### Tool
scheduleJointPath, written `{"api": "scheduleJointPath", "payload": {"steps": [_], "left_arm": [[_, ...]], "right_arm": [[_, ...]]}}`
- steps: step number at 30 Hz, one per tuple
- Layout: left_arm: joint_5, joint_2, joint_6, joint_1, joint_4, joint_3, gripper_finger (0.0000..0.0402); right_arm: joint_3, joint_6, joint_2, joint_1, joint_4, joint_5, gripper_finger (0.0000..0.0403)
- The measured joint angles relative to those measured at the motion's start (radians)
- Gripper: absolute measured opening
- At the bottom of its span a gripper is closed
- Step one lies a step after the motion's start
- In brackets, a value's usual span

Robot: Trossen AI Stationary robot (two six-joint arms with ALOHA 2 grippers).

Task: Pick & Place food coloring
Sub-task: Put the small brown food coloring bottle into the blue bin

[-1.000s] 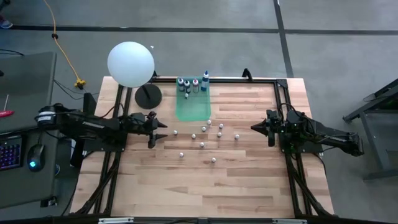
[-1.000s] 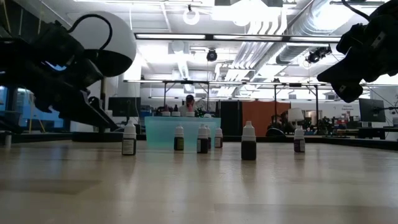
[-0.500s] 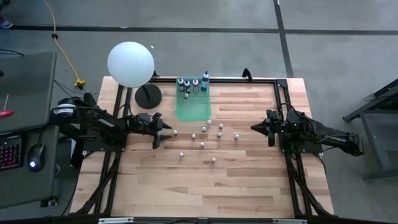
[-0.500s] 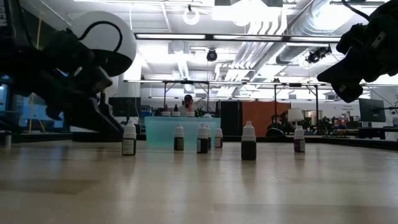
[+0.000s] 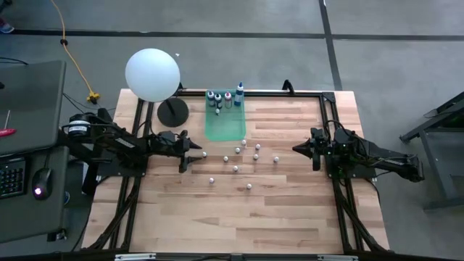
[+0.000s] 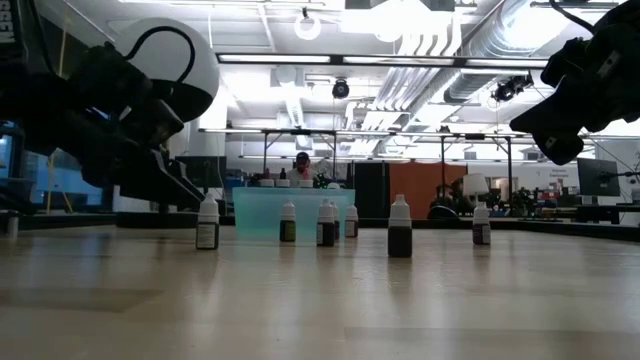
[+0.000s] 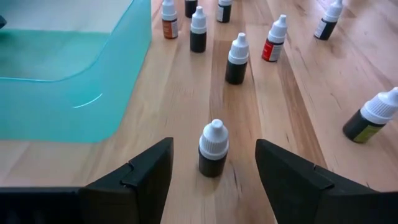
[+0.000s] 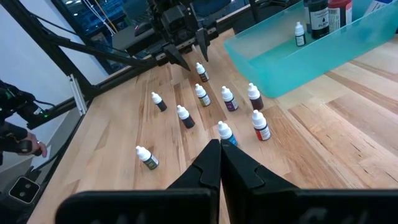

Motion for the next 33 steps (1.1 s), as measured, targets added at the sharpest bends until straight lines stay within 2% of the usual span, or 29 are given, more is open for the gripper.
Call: {"api": "scheduleJointPath", "payload": {"steps": [9,12,17,25,33], "left_arm": [[0.011,0.004,0.0,0.0,0.0,0.014,0.0225],[0.043,0.028,-0.001,0.0,-0.001,0.05,0.0225],[0.031,0.084,0.0,0.0,-0.009,0.085,0.0225],[0.049,0.148,0.0,0.0,-0.016,0.085,0.0225],[0.053,0.149,0.0,0.0,-0.015,0.085,0.0225]], "right_arm": [[0.0,0.0,0.0,0.0,0.0,0.0,0.0],[0.0,-0.001,0.0,0.0,0.0,0.0,0.0],[0.0,-0.001,0.0,0.0,0.0,0.0,0.0],[0.0,0.0,0.0,0.0,0.0,0.0,0.0],[0.0,0.0,0.0,0.0,0.0,0.0,0.0]]}}
